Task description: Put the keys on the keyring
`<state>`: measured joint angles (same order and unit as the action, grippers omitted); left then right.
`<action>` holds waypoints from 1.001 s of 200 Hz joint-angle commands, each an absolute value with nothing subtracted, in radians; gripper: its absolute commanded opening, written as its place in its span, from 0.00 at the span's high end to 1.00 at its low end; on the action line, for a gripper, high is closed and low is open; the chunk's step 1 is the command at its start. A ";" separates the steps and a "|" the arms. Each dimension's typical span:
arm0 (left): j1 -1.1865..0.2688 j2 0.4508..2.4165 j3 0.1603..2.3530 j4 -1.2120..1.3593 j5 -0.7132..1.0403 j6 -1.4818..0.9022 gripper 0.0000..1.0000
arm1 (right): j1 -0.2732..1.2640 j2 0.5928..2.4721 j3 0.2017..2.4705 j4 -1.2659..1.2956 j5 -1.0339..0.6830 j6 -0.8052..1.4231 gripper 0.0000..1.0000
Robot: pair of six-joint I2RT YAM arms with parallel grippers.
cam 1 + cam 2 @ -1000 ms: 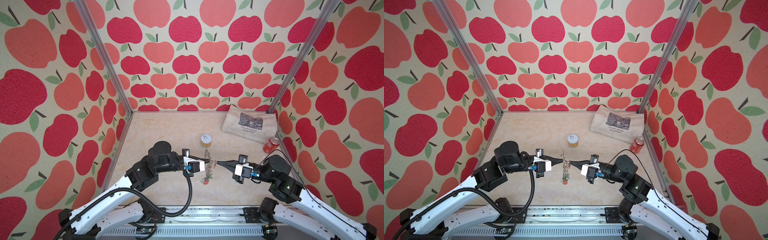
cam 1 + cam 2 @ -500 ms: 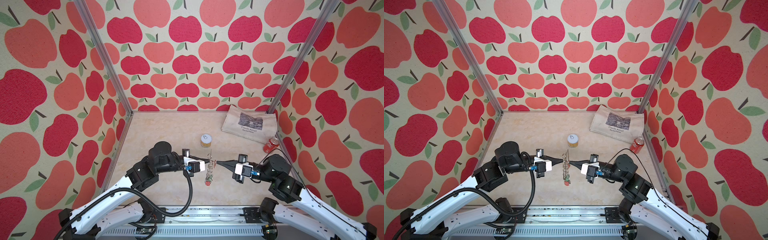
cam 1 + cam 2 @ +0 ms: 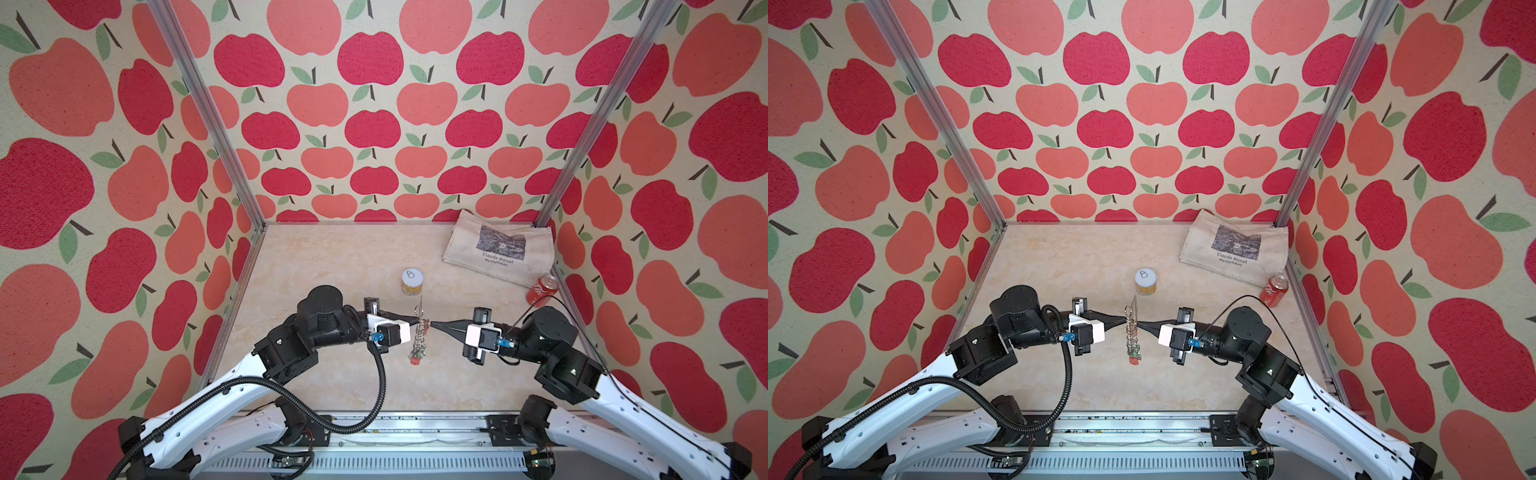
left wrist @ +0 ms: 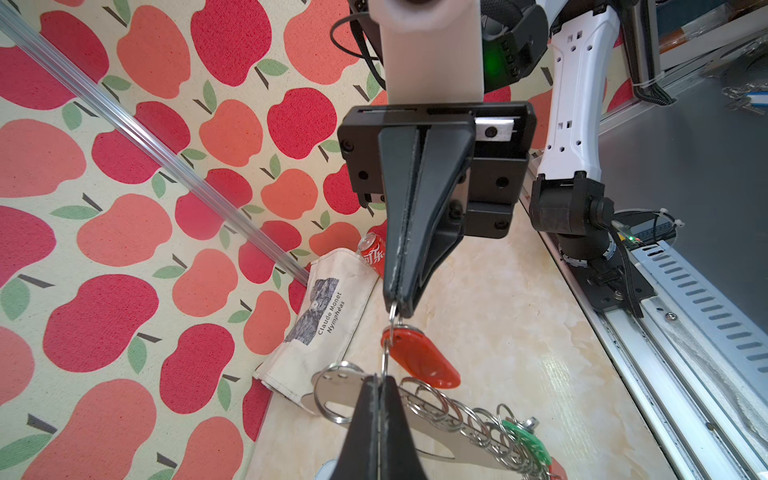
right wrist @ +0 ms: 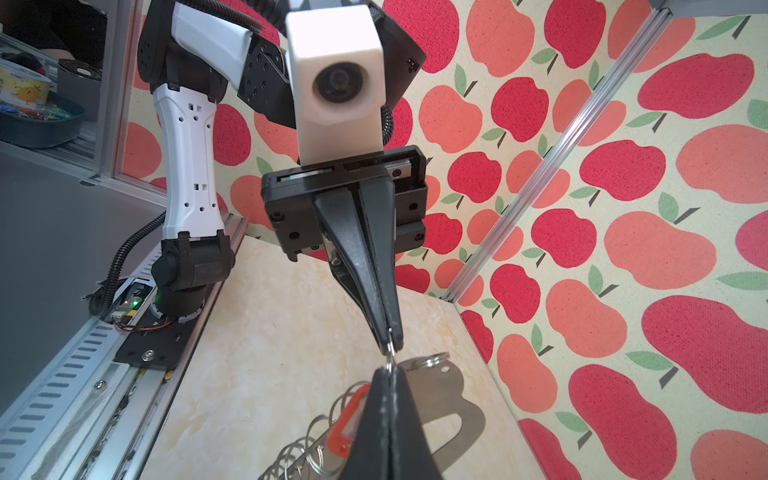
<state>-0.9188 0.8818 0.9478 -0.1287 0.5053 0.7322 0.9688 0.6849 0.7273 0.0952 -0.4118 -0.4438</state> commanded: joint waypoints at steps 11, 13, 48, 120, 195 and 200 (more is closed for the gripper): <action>-0.926 0.862 0.951 -0.097 0.511 0.747 1.00 | 0.972 0.680 0.755 0.089 -0.405 -0.428 1.00; -0.926 0.862 0.951 -0.097 0.512 0.746 1.00 | 0.971 0.679 0.756 0.089 -0.405 -0.429 1.00; -0.928 0.863 0.947 -0.100 0.503 0.751 1.00 | 0.971 0.657 0.751 0.097 -0.409 -0.424 1.00; -0.933 0.863 0.954 -0.101 0.503 0.751 1.00 | 0.971 0.666 0.755 0.089 -0.414 -0.425 1.00; -0.944 0.855 0.956 -0.110 0.499 0.754 1.00 | 0.969 0.688 0.758 0.087 -0.406 -0.430 1.00; -0.945 0.854 0.956 -0.110 0.499 0.756 1.00 | 0.969 0.690 0.758 0.088 -0.407 -0.430 1.00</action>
<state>-0.9337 0.8768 0.9478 -0.1310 0.4931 0.7357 0.9684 0.6800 0.7311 0.0952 -0.4118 -0.4438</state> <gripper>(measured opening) 0.048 0.042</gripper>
